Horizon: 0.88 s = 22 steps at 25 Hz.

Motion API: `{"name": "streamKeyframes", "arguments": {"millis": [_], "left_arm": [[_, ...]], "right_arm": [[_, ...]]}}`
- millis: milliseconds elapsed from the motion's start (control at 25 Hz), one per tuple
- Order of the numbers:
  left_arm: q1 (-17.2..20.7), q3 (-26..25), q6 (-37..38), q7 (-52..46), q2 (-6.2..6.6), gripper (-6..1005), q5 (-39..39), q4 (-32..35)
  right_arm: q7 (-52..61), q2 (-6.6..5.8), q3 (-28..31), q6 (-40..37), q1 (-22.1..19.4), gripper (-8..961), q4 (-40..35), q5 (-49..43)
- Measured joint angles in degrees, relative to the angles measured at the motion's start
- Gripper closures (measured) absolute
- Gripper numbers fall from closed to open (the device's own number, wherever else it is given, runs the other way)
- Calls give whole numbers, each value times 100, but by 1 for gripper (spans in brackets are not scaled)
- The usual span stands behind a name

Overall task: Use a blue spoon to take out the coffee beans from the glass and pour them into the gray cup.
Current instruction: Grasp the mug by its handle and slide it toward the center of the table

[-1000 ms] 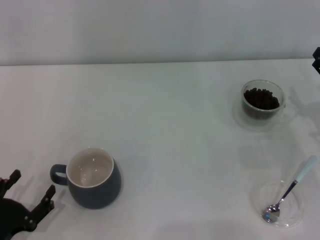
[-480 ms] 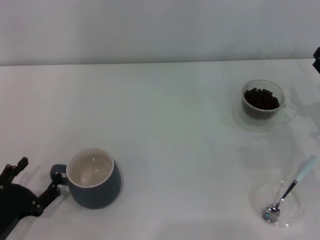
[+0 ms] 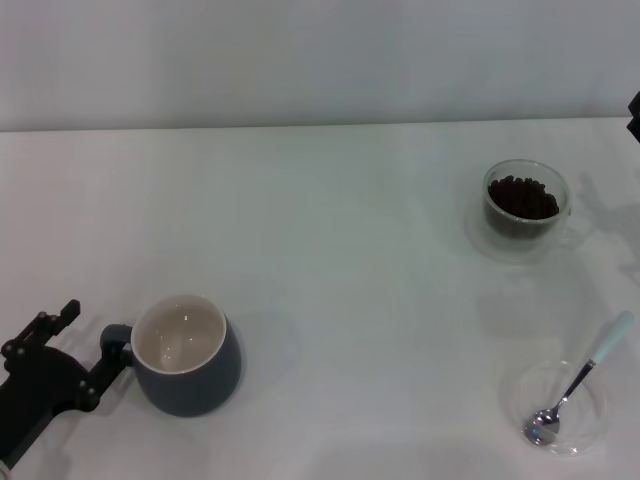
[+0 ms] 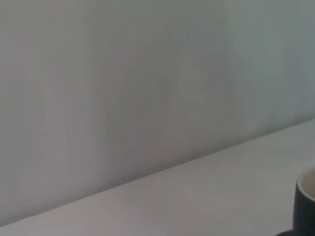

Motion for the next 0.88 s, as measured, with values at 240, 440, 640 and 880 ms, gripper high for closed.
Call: {"name": "streamKeyframes", "arguments": {"millis": [240, 440, 640, 880], "left_arm": [[-33, -39, -116, 303, -25, 441, -102, 55], [-56, -33, -122, 481, -26, 607, -108, 143], [-91, -41, -137, 687, -31, 740, -110, 220], [-179, -53, -215, 740, -33, 888, -311, 420]], "right_arm": [[2, 0, 0, 9, 22, 85, 0, 3], [2, 0, 0, 16, 27, 85, 0, 3], [2, 0, 0, 32, 33, 85, 0, 3], [2, 0, 0, 43, 38, 85, 0, 3]]}}
